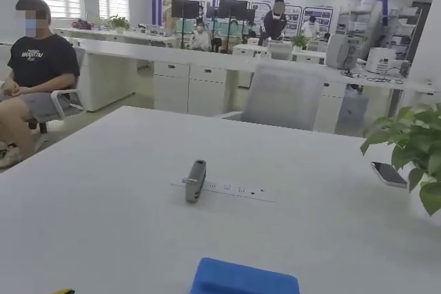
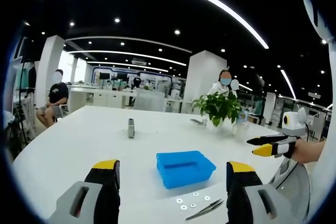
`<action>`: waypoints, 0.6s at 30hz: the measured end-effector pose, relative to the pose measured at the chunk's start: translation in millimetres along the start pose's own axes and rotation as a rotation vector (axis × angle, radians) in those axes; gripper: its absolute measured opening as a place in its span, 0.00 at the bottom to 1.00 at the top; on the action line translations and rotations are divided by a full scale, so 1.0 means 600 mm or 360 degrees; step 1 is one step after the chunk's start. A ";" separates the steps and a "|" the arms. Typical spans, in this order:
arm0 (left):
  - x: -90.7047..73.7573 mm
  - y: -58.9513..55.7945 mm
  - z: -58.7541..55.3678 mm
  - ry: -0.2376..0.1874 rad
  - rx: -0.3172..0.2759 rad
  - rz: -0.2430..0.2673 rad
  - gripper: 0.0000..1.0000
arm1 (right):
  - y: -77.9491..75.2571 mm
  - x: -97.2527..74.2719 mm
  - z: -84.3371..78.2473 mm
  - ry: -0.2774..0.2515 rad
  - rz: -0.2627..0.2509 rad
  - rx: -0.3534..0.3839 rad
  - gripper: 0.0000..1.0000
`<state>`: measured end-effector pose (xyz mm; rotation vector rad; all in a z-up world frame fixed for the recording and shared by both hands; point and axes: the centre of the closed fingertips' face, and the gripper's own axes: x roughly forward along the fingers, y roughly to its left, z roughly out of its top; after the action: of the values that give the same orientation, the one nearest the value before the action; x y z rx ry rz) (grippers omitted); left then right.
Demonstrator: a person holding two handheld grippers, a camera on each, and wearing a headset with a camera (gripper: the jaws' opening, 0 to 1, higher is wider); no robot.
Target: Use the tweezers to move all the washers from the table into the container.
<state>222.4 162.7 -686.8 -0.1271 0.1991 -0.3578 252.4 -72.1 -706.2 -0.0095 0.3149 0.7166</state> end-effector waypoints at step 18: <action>0.025 -0.028 -0.015 0.0099 0.0018 -0.0180 0.73 | -0.017 -0.018 -0.008 -0.0012 -0.0068 0.0059 0.61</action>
<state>228.5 140.7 -695.2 -0.1166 0.2521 -0.4760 250.2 -87.3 -708.7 0.0218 0.3201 0.6684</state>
